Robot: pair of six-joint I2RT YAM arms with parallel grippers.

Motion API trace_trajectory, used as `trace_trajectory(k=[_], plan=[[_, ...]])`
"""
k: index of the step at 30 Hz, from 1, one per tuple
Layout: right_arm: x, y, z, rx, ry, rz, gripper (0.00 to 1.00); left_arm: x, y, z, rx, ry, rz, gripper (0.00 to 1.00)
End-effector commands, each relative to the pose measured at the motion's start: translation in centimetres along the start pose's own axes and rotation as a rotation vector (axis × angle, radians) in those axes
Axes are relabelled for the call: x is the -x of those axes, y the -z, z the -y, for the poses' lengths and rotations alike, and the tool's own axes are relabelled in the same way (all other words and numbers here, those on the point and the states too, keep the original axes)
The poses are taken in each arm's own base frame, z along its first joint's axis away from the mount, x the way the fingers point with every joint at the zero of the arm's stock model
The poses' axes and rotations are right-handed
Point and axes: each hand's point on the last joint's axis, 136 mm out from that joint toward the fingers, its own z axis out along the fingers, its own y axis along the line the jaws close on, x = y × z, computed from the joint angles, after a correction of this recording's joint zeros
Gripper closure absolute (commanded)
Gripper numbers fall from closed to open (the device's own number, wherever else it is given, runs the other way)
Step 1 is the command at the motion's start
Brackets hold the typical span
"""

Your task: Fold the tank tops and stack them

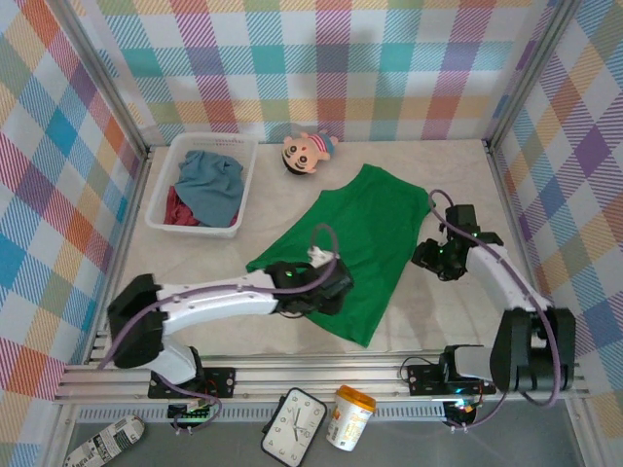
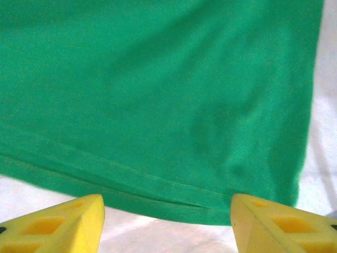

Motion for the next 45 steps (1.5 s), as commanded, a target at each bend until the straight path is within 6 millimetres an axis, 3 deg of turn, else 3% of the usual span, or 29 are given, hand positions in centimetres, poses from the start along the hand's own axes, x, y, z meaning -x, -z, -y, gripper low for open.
trace_trajectory(k=[1,5,8,13,17,24,27,33,39,45], plan=[[3.7,-0.9,-1.1,0.058,-0.007,0.06,0.53,0.1,-0.7,5.6,-0.132,-0.03,0.006,0.36],[5.1,-2.8,-2.2,0.091,-0.002,0.019,0.57,-1.7,-2.4,9.7,-0.181,-0.156,-0.041,0.36],[6.0,-3.9,-2.4,0.088,0.015,0.001,0.57,-3.2,-3.7,10.7,-0.181,-0.212,-0.073,0.37],[5.5,-6.2,-2.3,0.091,-0.003,-0.071,0.58,-5.4,-5.9,11.1,-0.152,-0.283,-0.141,0.41],[5.0,-6.7,-2.7,0.102,0.008,-0.106,0.6,-7.1,-7.0,10.4,-0.091,-0.359,-0.195,0.47],[4.2,-6.6,-2.2,0.078,0.024,-0.115,0.84,-9.3,-8.0,8.2,0.005,-0.434,-0.249,0.63],[4.0,-6.4,-1.9,0.066,0.038,-0.113,0.91,-9.2,-8.0,7.0,0.066,-0.461,-0.251,0.77],[4.0,-4.6,-1.4,0.042,0.055,-0.06,0.93,-8.3,-6.5,5.4,0.111,-0.458,-0.232,1.0],[3.5,-3.1,-0.8,0.039,0.05,-0.029,0.96,-6.1,-3.8,3.7,0.104,-0.384,-0.185,1.0],[2.4,-2.4,0.3,0.034,0.034,-0.024,0.95,-3.0,-0.7,3.4,0.022,-0.279,-0.114,1.0]])
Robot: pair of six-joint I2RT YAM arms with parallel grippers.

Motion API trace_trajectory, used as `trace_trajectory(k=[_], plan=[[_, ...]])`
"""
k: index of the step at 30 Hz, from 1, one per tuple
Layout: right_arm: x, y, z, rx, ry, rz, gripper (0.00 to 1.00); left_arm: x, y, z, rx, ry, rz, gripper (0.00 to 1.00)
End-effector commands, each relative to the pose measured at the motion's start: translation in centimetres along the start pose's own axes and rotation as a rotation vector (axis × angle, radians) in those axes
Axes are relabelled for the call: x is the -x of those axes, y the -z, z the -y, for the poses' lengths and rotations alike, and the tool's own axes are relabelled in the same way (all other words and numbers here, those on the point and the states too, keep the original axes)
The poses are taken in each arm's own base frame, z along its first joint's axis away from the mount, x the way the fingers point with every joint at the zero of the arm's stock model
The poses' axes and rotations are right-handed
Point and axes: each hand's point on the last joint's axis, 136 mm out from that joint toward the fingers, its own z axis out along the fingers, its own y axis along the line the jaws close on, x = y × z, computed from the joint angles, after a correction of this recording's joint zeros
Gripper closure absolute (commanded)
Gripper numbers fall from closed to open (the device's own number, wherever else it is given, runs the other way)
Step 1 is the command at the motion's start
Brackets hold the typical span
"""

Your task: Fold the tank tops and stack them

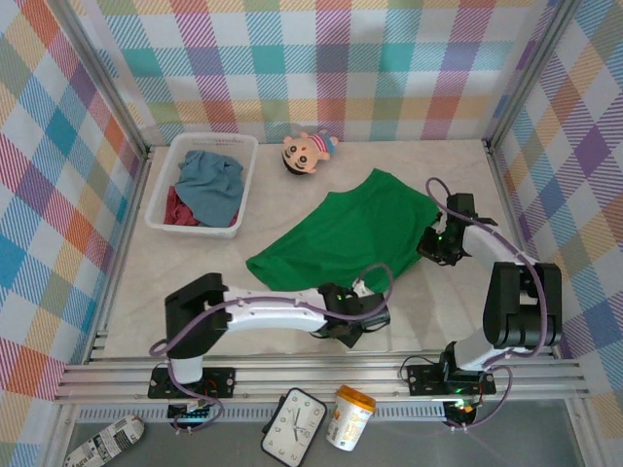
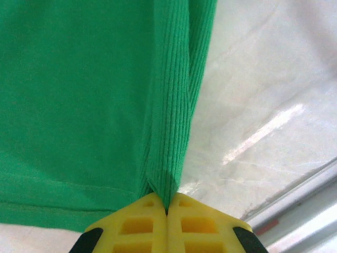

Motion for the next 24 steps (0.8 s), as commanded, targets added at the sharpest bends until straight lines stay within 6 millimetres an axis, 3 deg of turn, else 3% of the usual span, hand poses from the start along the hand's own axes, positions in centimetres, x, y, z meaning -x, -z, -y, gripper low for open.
trace_trajectory(k=[1,4,10,14,19,24], plan=[[-1.0,0.4,1.1,-0.019,-0.004,-0.008,0.95,0.9,2.6,-1.3,-0.039,0.077,0.042,1.0],[-1.5,0.6,1.7,-0.026,-0.028,-0.006,0.94,0.7,2.9,-1.3,-0.074,0.097,0.033,1.0],[-2.4,0.7,3.0,-0.058,-0.07,-0.005,0.9,-1.6,1.1,0.8,-0.161,0.096,-0.048,1.0],[-2.2,1.1,4.4,-0.059,-0.17,0.018,0.89,-3.1,-0.1,-0.1,-0.129,0.117,-0.064,1.0],[-2.7,1.0,5.7,-0.071,-0.231,0.011,0.87,-2.7,0.4,0.3,-0.165,0.133,-0.046,1.0],[-2.5,2.5,6.1,-0.102,-0.228,0.052,0.75,-2.3,0.7,1.5,-0.225,0.135,-0.045,1.0]])
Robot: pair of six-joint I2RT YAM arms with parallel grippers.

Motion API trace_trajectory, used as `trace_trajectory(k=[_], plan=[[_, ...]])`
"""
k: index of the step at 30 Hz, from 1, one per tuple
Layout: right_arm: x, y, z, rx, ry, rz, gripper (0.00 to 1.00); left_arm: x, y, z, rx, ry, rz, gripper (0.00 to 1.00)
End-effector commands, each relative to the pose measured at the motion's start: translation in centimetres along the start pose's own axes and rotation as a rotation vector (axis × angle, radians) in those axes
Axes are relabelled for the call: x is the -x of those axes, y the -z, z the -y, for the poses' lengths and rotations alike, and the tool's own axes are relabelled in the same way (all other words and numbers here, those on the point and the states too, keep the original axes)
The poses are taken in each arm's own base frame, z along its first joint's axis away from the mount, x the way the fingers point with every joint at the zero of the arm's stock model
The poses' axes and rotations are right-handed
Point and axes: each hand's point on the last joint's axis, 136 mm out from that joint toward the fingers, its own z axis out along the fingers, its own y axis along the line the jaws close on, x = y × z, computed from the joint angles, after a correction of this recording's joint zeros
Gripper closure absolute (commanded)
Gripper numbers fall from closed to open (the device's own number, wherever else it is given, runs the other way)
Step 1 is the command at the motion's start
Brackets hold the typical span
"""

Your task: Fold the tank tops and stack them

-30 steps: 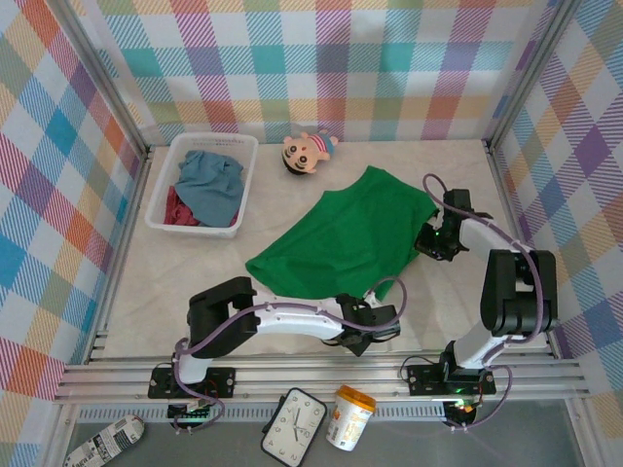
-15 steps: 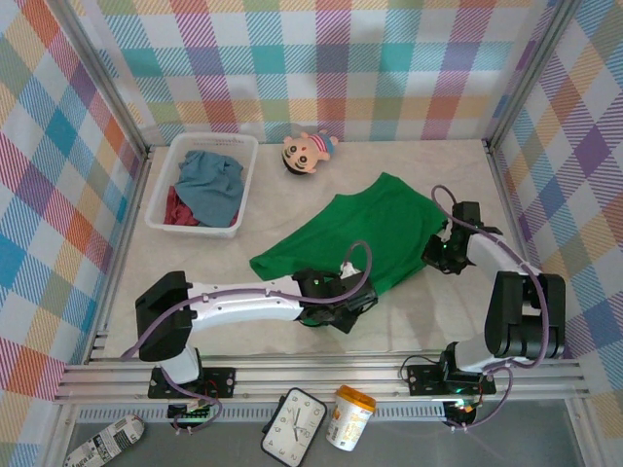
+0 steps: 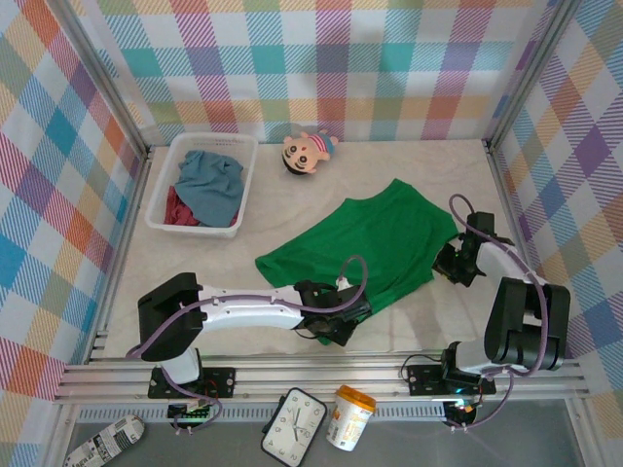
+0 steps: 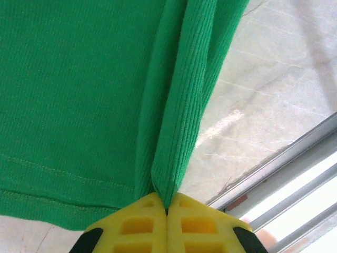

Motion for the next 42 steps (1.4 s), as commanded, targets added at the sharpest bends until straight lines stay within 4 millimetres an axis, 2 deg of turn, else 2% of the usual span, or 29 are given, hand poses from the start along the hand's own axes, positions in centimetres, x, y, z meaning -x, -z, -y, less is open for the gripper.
trace_trajectory(k=[1,4,6,8,13,21,24,26,29,33,38,42], plan=[[0.3,1.7,0.3,-0.007,-0.013,0.045,0.74,-0.2,0.6,1.1,-0.06,0.006,-0.007,1.0],[0.2,2.5,-1.0,0.06,-0.033,0.054,0.74,-0.7,0.3,1.4,-0.076,-0.003,-0.031,1.0],[-0.3,2.4,-2.3,0.126,-0.044,0.024,0.73,-1.1,-0.2,1.6,-0.09,-0.01,-0.05,1.0],[-0.8,1.8,-2.8,0.114,0.008,-0.005,0.71,-1.2,-0.4,2.0,-0.106,-0.015,-0.061,1.0],[-0.4,0.5,-2.4,0.062,0.058,-0.014,0.67,-1.8,-0.8,1.1,-0.071,-0.022,-0.076,1.0],[-0.9,-1.7,-3.8,0.076,0.1,-0.096,0.63,-2.1,-1.2,0.8,-0.056,-0.025,-0.089,1.0],[-1.1,-1.8,-4.2,0.07,0.126,-0.099,0.64,-2.2,-1.3,0.7,-0.049,-0.031,-0.093,1.0],[-1.0,-1.8,-4.2,0.065,0.141,-0.098,0.67,-2.3,-1.3,0.6,-0.047,-0.032,-0.095,1.0],[-1.2,-1.9,-3.7,0.042,0.148,-0.106,0.8,-2.5,-1.4,0.4,-0.044,-0.031,-0.098,1.0],[-0.9,-0.8,-3.6,0.033,0.157,-0.069,0.94,-2.5,-1.1,0.7,-0.059,-0.032,-0.096,1.0],[-1.7,1.3,-2.7,0.008,0.154,-0.039,0.96,-2.8,-0.8,1.6,-0.104,-0.053,-0.106,1.0],[-2.7,1.7,-1.3,0.005,0.088,-0.027,0.99,-3.5,-1.1,1.7,-0.122,-0.07,-0.13,1.0]])
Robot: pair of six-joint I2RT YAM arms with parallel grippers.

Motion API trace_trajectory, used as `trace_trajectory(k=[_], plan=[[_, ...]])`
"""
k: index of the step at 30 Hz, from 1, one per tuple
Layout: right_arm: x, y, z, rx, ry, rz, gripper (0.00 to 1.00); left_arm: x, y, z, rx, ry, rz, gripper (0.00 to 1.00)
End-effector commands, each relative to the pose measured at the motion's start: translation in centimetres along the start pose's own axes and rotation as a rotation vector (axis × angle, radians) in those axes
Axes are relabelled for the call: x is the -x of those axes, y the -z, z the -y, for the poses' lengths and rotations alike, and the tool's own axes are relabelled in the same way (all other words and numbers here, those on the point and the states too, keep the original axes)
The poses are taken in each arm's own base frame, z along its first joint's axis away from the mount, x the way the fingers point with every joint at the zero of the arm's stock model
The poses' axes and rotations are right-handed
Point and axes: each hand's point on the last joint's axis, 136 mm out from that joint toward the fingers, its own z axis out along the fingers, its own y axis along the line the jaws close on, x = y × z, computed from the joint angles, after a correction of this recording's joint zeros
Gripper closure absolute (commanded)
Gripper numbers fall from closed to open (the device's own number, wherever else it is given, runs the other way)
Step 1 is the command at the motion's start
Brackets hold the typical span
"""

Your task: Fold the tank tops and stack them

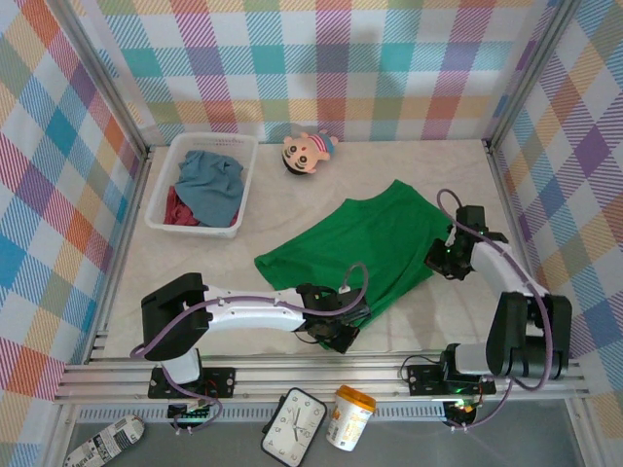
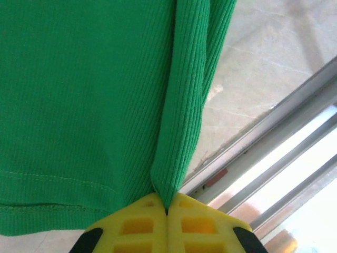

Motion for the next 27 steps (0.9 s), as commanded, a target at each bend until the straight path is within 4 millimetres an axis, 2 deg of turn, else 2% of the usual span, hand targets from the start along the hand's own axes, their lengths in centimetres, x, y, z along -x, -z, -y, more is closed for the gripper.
trace_trajectory(k=[1,4,8,12,13,15,17,19,21,23,25,27], plan=[[-2.2,-0.1,1.7,-0.035,-0.069,-0.05,0.99,-1.3,-0.3,0.3,-0.034,-0.035,-0.037,1.0],[-3.7,-0.4,2.5,-0.046,-0.125,-0.088,0.98,-1.5,-0.2,0.9,-0.058,-0.046,-0.046,1.0],[-5.2,0.0,4.6,-0.124,-0.199,-0.075,0.99,-2.3,-0.7,1.4,-0.073,-0.072,-0.074,1.0],[-7.0,-1.0,5.5,-0.146,-0.278,-0.132,0.96,-2.7,-1.5,1.7,-0.077,-0.089,-0.107,0.99],[-7.4,-1.2,5.6,-0.15,-0.295,-0.142,0.95,-2.7,-1.5,1.7,-0.073,-0.092,-0.111,0.96],[-8.0,-1.2,6.3,-0.178,-0.319,-0.149,0.85,-2.5,-1.1,1.7,-0.067,-0.099,-0.106,0.88],[-7.9,-0.7,6.8,-0.213,-0.31,-0.132,0.82,-2.3,-0.4,1.7,-0.067,-0.104,-0.089,0.81],[-6.9,0.4,6.8,-0.225,-0.309,-0.087,0.7,-2.1,0.5,1.6,-0.07,-0.104,-0.074,0.65],[-5.5,1.6,5.8,-0.189,-0.307,-0.035,0.62,-1.7,1.8,1.8,-0.09,-0.112,-0.057,0.54],[-3.7,2.6,3.6,-0.083,-0.276,0.026,0.6,-0.9,2.9,1.7,-0.108,-0.101,-0.029,0.49],[-2.3,3.4,0.9,0.053,-0.244,0.059,0.59,0.0,3.5,0.7,-0.099,-0.066,-0.01,0.45],[-1.8,3.5,-1.4,0.158,-0.207,0.052,0.58,1.0,3.9,-0.9,-0.066,-0.029,0.016,0.43]])
